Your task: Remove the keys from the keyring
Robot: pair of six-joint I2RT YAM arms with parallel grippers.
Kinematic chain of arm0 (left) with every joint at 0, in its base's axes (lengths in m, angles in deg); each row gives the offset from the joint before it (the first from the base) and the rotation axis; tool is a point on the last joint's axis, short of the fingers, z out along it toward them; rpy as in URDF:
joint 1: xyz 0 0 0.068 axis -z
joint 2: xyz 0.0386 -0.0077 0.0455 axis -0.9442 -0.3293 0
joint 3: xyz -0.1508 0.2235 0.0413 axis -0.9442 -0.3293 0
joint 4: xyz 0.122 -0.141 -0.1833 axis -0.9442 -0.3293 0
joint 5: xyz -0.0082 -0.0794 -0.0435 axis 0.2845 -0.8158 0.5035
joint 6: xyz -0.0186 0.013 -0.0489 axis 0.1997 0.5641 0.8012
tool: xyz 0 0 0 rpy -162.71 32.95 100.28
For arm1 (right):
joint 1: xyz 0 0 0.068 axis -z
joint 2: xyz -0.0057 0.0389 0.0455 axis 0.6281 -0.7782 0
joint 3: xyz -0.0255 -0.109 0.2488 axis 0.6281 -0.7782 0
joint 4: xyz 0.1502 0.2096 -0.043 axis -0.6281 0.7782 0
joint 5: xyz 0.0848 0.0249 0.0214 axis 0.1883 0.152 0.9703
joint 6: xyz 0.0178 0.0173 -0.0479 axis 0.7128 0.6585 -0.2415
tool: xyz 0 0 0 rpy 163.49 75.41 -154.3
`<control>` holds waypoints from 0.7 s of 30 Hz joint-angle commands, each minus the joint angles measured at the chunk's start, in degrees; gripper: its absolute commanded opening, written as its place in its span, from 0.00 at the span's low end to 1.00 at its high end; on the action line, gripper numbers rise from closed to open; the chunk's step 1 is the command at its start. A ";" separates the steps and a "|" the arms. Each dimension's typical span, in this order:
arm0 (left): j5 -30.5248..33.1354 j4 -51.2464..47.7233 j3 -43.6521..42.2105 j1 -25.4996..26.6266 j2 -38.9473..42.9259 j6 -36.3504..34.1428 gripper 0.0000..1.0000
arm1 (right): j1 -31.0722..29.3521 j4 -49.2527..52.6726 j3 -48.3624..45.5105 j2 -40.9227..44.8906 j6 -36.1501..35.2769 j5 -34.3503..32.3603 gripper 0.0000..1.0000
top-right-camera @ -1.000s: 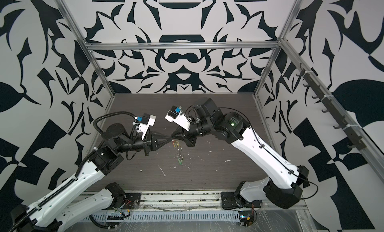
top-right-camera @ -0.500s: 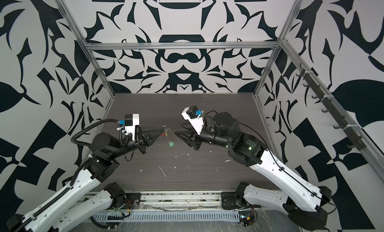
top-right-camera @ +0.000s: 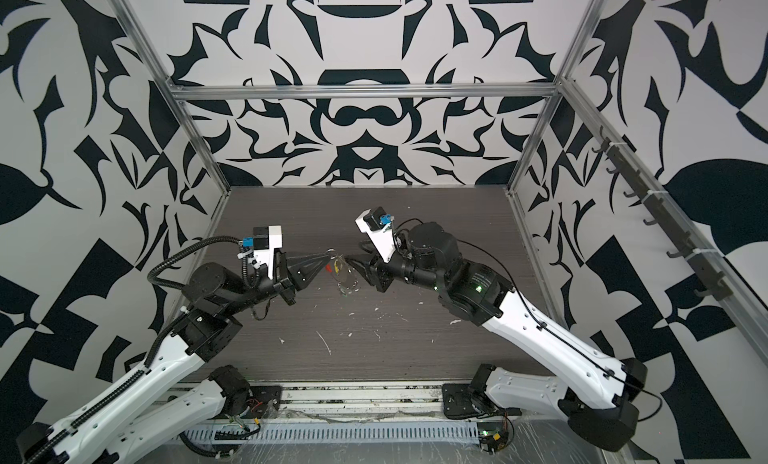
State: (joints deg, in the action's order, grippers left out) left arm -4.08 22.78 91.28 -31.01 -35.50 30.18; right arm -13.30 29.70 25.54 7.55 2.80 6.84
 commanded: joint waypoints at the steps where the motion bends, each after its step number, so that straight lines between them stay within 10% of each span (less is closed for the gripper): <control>1: 0.61 2.18 1.65 0.13 -0.29 0.32 0.00 | -1.63 -3.82 2.71 -0.74 1.28 3.14 0.46; 21: -1.43 2.63 1.39 0.13 0.74 0.37 0.00 | -3.19 -8.78 -3.59 6.75 -0.10 -1.37 0.46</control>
State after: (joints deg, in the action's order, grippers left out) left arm -3.99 22.78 91.30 -31.01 -35.74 30.53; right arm -16.27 26.11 23.66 11.97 2.98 5.85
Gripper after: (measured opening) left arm 0.047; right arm 0.460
